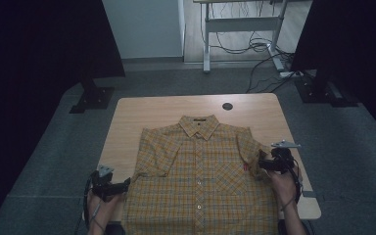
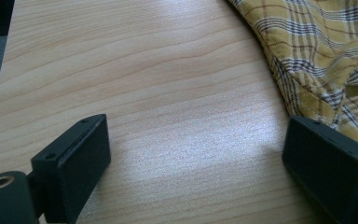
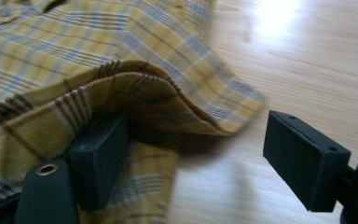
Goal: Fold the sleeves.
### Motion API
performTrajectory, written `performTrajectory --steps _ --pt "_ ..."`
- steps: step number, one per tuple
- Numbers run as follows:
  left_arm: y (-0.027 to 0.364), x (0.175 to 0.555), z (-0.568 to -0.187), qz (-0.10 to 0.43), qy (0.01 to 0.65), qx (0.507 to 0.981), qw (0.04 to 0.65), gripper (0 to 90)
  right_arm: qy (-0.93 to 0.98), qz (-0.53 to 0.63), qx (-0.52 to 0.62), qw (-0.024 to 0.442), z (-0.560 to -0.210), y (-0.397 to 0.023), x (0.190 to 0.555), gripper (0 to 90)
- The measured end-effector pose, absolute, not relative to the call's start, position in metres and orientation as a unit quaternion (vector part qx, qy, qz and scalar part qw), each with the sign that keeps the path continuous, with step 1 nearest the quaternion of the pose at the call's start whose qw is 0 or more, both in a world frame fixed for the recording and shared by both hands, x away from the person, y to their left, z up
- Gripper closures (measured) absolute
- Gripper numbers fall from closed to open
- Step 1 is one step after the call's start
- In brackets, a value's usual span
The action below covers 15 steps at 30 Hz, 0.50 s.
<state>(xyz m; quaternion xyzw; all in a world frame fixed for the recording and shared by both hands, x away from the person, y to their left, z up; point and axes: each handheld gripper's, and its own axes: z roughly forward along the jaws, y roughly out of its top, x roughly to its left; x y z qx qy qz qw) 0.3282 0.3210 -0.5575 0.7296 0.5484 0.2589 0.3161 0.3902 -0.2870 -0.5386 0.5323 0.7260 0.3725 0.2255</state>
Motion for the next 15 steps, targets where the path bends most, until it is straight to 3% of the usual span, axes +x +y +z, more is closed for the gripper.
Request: performTrajectory --steps 15 --pt "0.321 0.329 -0.558 0.259 0.548 0.730 0.316 7.6 0.753 0.386 0.482 0.229 -0.530 -0.246 0.387 21.5"
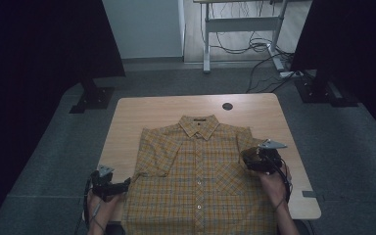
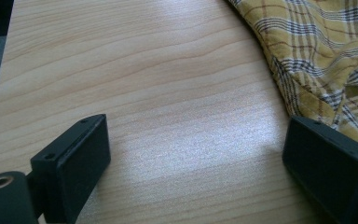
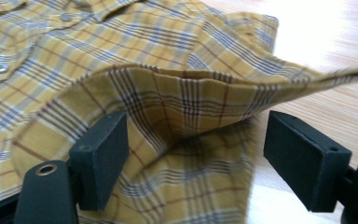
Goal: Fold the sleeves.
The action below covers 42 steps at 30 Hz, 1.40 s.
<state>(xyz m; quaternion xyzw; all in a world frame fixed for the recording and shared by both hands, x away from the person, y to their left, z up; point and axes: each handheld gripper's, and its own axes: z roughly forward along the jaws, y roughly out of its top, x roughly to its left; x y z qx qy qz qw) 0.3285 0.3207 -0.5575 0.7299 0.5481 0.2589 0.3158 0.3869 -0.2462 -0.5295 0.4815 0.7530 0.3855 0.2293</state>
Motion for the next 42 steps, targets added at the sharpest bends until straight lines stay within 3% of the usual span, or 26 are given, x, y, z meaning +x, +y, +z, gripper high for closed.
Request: performTrajectory --steps 18,32,42 --pt "0.320 0.329 -0.558 0.258 0.548 0.730 0.316 7.4 0.787 0.392 0.441 0.179 -0.543 -0.210 0.390 21.3" --pt "0.320 0.329 -0.558 0.258 0.548 0.730 0.316 7.4 0.761 0.410 0.460 0.201 -0.537 -0.232 0.392 21.2" --pt "0.320 0.329 -0.558 0.258 0.548 0.730 0.316 7.3 0.796 0.408 0.412 0.174 -0.547 -0.193 0.409 20.9"
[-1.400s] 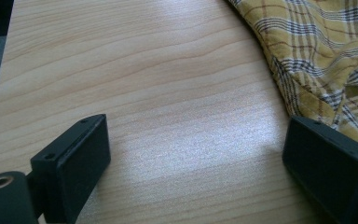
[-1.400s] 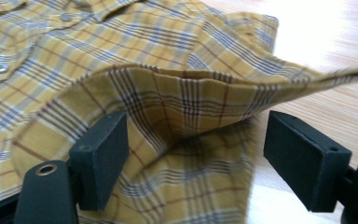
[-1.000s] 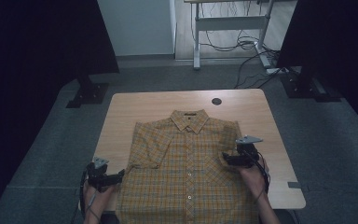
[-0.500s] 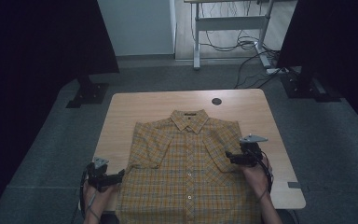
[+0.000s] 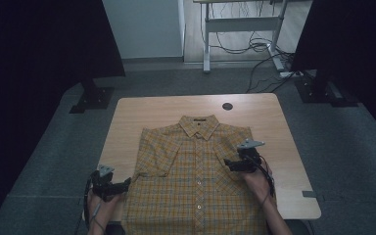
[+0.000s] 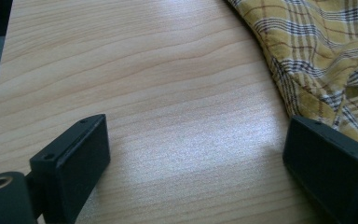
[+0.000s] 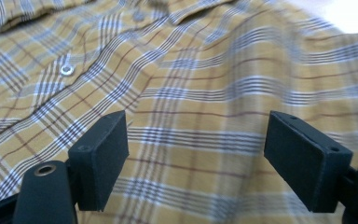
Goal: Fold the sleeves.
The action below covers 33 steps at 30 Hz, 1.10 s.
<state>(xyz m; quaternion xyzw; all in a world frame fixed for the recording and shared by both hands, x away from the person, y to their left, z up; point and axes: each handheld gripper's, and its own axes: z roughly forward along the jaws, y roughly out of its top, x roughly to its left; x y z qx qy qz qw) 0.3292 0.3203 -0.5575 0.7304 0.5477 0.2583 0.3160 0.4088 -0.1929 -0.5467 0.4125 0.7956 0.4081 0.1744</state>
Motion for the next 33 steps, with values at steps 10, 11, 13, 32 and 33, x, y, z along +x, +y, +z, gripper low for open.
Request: performTrajectory --steps 10,11,13,32,33 --pt "0.320 0.329 -0.558 0.258 0.548 0.730 0.316 7.2 0.819 0.379 0.394 0.174 -0.562 -0.166 0.420 16.2" --pt "0.320 0.329 -0.558 0.258 0.548 0.730 0.316 7.2 0.819 0.380 0.394 0.174 -0.562 -0.166 0.420 16.1" --pt "0.320 0.329 -0.558 0.258 0.548 0.730 0.316 7.2 0.819 0.383 0.389 0.175 -0.562 -0.166 0.420 16.4" --pt "0.320 0.329 -0.558 0.258 0.547 0.731 0.316 7.0 0.789 0.403 0.422 0.193 -0.526 -0.227 0.404 15.1" --pt "0.320 0.329 -0.558 0.258 0.547 0.731 0.316 7.0 0.788 0.402 0.424 0.196 -0.525 -0.230 0.403 14.9"
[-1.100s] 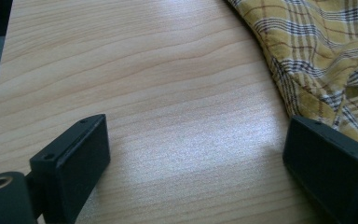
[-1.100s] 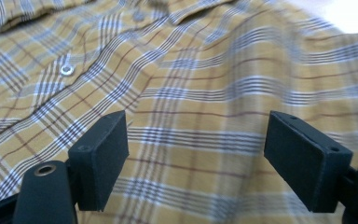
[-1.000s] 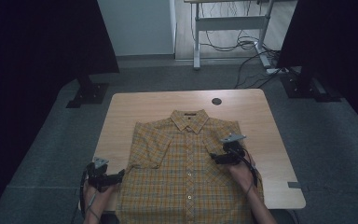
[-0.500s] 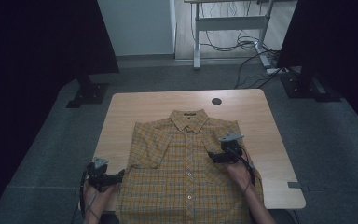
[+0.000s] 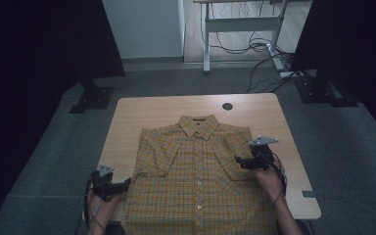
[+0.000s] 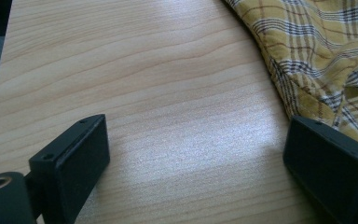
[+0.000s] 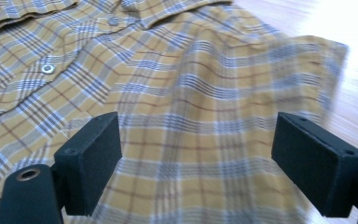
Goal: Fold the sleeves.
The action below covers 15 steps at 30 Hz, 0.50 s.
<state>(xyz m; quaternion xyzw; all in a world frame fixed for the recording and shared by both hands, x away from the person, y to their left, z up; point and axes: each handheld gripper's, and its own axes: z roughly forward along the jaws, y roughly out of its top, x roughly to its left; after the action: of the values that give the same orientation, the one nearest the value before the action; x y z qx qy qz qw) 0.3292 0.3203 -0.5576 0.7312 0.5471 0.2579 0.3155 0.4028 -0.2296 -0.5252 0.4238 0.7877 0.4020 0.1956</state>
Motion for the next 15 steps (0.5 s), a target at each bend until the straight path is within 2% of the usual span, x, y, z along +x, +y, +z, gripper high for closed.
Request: performTrajectory --steps 15 --pt "0.320 0.330 -0.558 0.254 0.544 0.736 0.314 3.7 0.775 0.385 0.453 0.214 -0.525 -0.272 0.376 13.7"
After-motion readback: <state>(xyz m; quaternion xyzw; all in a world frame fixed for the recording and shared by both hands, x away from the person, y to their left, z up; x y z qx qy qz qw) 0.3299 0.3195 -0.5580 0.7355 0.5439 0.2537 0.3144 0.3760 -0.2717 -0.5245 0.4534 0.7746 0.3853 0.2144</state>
